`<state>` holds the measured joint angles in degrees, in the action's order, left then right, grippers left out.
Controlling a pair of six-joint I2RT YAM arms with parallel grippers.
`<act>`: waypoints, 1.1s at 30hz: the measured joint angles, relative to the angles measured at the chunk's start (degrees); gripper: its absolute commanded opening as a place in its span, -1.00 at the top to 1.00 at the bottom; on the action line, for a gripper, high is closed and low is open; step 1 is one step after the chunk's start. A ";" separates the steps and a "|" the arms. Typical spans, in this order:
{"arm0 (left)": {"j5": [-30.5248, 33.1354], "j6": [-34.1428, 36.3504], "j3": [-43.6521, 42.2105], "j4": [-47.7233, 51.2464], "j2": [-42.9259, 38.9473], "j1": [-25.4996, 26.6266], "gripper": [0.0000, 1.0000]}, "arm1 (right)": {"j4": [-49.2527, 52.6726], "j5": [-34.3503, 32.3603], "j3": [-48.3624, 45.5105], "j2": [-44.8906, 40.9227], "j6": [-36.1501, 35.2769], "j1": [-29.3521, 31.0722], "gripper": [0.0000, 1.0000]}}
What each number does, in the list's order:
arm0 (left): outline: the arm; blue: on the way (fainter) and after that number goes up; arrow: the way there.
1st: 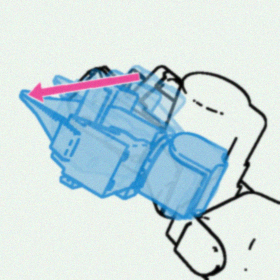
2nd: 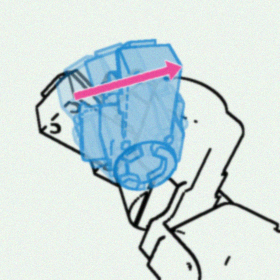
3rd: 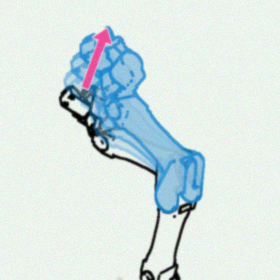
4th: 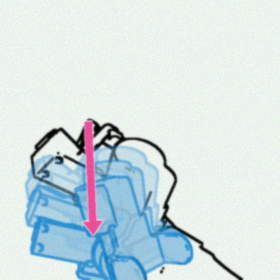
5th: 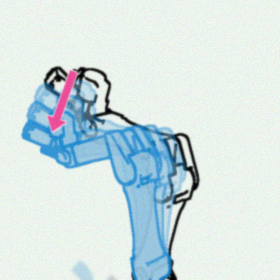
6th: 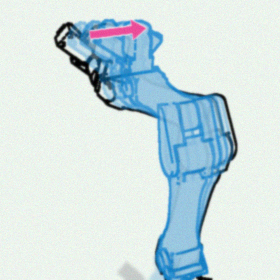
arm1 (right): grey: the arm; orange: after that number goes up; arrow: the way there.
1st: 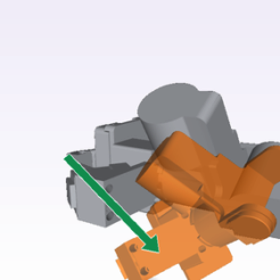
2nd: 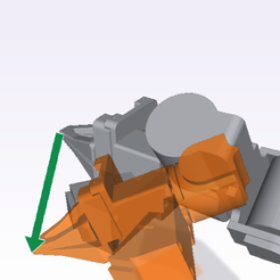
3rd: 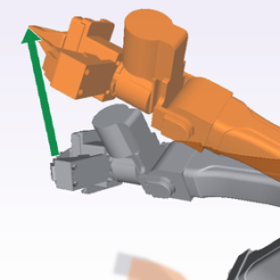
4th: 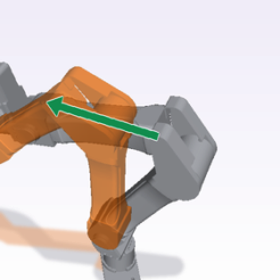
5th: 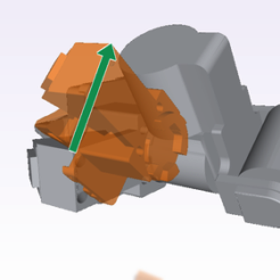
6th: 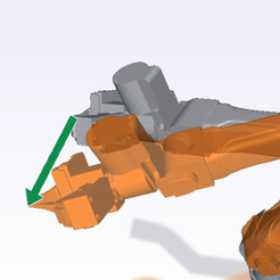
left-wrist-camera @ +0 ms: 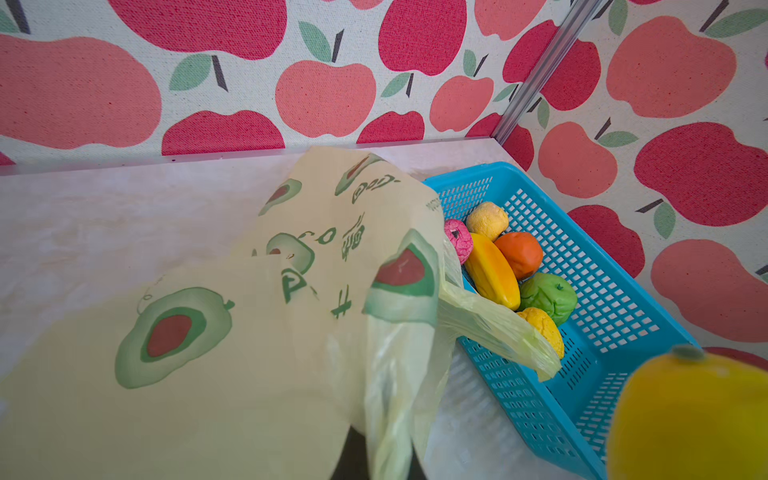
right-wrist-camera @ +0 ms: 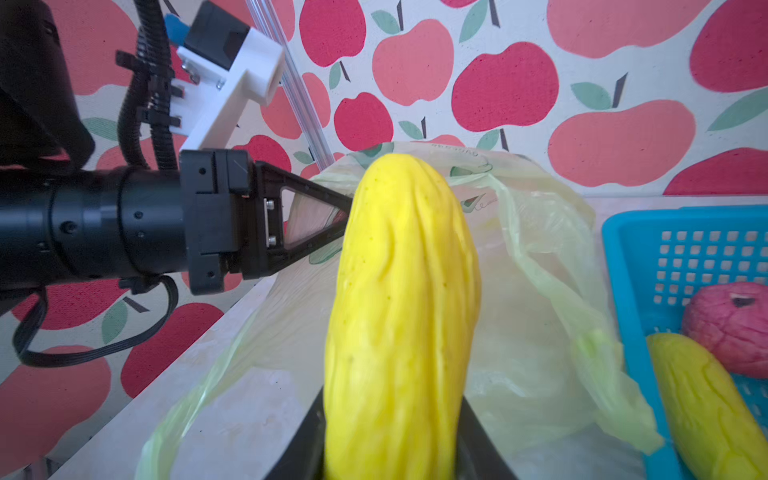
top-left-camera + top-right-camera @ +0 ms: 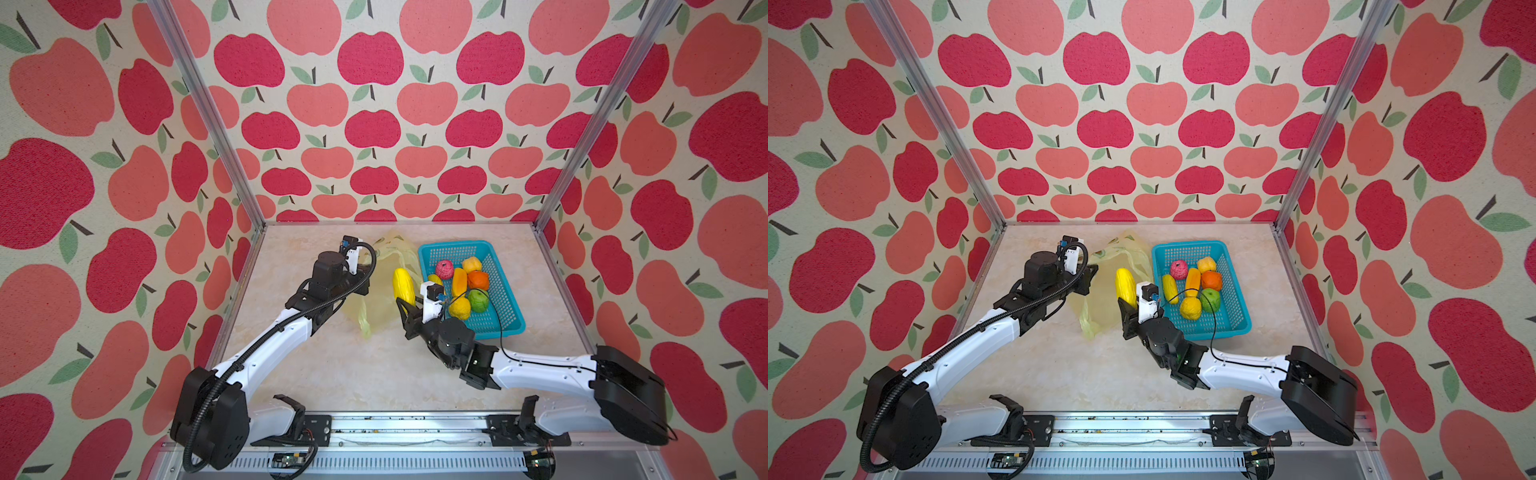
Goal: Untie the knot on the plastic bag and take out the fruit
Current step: 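Carry the small yellow melon into the teal basket with the right gripper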
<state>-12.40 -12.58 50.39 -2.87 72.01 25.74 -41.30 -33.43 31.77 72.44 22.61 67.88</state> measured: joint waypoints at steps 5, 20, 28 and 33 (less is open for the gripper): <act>0.09 0.00 -0.33 0.09 0.00 -0.04 1.00 | 12.13 -7.28 -4.09 -15.37 -3.04 -0.42 0.63; 0.00 -0.02 -0.63 0.07 -0.02 -0.11 1.00 | 55.74 3.72 -2.43 -27.78 1.51 -35.36 0.62; 0.02 0.00 -0.66 0.09 -0.72 -0.11 1.00 | 60.33 16.63 0.96 -12.98 0.55 -44.85 0.63; 0.00 0.00 -0.66 0.07 -1.09 -0.11 1.00 | 59.60 20.11 2.45 -9.49 -0.26 -46.93 0.52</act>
<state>-12.40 -12.58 49.74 -2.81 70.91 25.63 18.31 -13.32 34.22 62.96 22.35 20.95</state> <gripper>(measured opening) 0.046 0.333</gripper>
